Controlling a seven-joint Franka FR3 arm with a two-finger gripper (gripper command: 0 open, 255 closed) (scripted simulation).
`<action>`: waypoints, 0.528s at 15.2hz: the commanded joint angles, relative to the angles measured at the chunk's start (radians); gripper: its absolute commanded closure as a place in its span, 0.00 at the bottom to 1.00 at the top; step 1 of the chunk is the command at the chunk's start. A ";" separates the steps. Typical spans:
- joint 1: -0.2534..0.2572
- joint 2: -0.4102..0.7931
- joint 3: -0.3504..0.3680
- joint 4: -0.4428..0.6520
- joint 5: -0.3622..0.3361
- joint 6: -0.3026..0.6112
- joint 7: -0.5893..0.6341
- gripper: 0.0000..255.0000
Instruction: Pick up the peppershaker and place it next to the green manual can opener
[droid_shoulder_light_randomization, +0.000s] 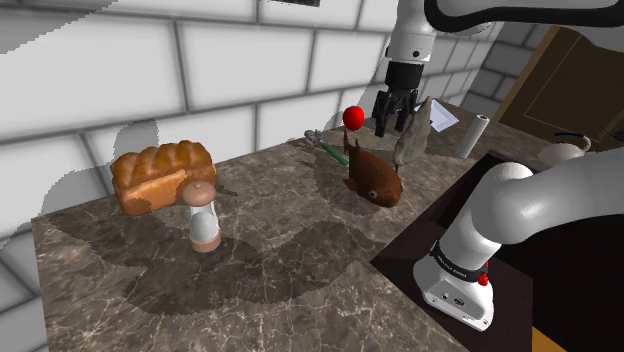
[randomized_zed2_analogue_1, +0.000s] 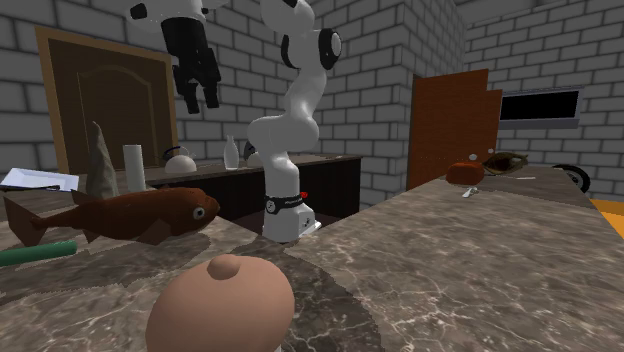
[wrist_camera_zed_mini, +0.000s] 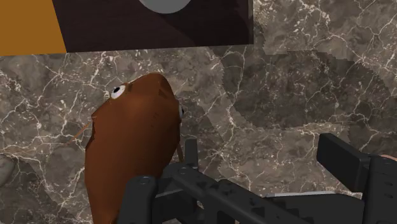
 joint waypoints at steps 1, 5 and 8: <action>0.000 0.000 0.000 0.000 0.000 0.000 0.000 0.00; 0.030 0.117 0.072 0.055 0.042 0.065 0.064 0.00; 0.048 0.212 0.123 0.109 0.062 0.109 0.112 0.00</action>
